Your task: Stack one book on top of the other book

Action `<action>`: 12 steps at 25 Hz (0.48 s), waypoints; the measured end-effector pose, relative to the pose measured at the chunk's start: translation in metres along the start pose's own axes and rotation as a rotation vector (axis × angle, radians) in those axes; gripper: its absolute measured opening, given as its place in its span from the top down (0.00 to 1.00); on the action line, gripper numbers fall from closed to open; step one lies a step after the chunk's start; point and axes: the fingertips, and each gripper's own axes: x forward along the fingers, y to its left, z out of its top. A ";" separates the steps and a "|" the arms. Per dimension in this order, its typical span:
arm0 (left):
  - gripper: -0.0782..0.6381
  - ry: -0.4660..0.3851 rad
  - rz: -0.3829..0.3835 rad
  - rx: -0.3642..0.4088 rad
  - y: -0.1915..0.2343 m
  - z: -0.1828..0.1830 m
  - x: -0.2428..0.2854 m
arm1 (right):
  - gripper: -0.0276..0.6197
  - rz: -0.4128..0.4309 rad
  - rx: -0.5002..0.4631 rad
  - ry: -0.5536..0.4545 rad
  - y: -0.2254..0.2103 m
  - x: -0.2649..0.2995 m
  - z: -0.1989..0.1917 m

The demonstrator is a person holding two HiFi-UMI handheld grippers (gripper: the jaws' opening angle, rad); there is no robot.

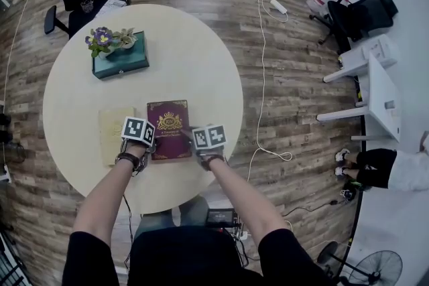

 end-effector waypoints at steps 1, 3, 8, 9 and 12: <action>0.57 -0.002 0.001 0.003 -0.001 0.000 -0.001 | 0.80 0.001 -0.001 0.001 0.001 -0.001 0.001; 0.58 -0.006 0.006 0.015 -0.003 0.000 -0.004 | 0.81 -0.002 -0.007 -0.001 0.002 -0.004 0.003; 0.60 -0.023 0.013 0.051 -0.008 0.005 -0.017 | 0.81 -0.010 -0.022 -0.026 0.009 -0.015 0.016; 0.60 -0.028 0.013 0.053 -0.008 0.006 -0.021 | 0.82 -0.009 -0.025 -0.029 0.012 -0.017 0.019; 0.60 -0.039 0.013 0.063 -0.010 0.009 -0.034 | 0.81 -0.010 -0.034 -0.041 0.021 -0.023 0.027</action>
